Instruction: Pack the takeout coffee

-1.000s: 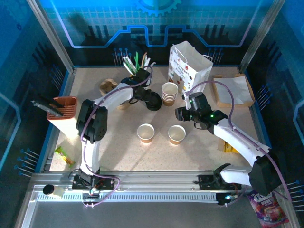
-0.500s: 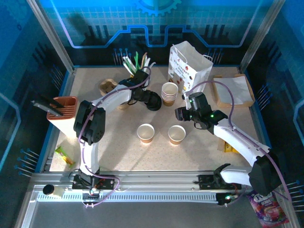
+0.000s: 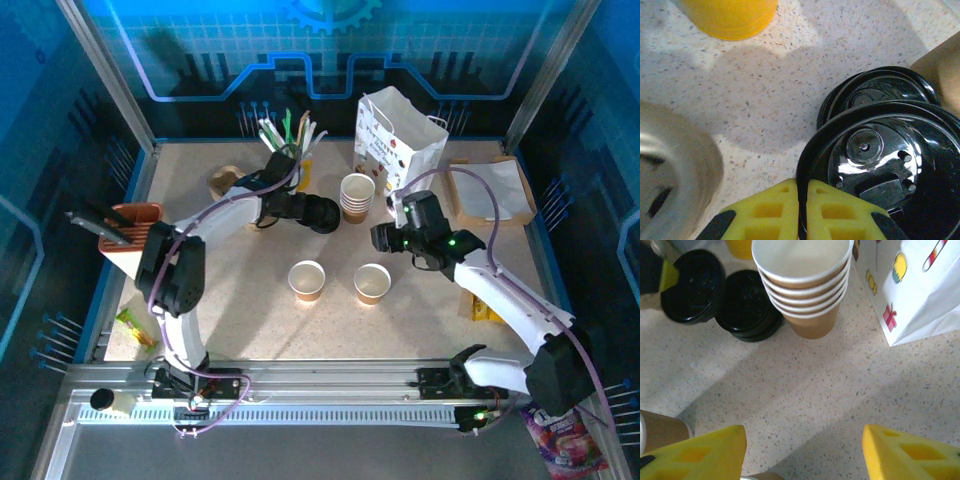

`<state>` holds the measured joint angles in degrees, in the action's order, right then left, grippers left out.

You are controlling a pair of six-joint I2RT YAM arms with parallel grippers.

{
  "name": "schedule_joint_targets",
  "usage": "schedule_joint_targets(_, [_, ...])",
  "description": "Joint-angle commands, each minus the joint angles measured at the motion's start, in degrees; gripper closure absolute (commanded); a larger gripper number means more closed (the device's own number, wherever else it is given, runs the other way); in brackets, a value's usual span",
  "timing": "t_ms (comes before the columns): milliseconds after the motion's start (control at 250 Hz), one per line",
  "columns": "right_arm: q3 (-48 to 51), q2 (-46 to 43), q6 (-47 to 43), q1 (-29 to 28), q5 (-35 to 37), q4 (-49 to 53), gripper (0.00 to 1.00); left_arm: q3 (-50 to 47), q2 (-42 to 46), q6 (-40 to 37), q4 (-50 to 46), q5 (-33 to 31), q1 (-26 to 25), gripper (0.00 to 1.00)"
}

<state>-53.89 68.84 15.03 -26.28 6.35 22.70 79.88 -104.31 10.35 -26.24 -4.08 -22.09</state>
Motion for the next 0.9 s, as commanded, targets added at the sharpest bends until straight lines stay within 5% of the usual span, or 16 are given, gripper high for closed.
schedule_joint_targets(0, [-4.38, -2.95, 1.52, 2.46, -6.45, 0.94, 0.36, -6.8, 9.88, 3.5, 9.41, 4.69, 0.99, 0.88])
schedule_joint_targets(340, [-12.95, -1.85, 15.29, 5.09, -27.25, -7.8, 0.32, -17.96, 27.53, 12.75, 24.09, 14.3, 0.97, 0.87])
schedule_joint_targets(723, [-6.87, -0.19, 48.28, 3.04, -31.65, -37.72, 0.25, -21.22, 31.19, 24.48, 39.28, 22.15, -0.39, 0.89])
schedule_joint_targets(895, [-8.9, 4.35, 53.26, -1.33, -32.09, -42.95, 0.09, -22.78, 31.52, 27.48, 45.19, 22.7, -1.11, 0.9])
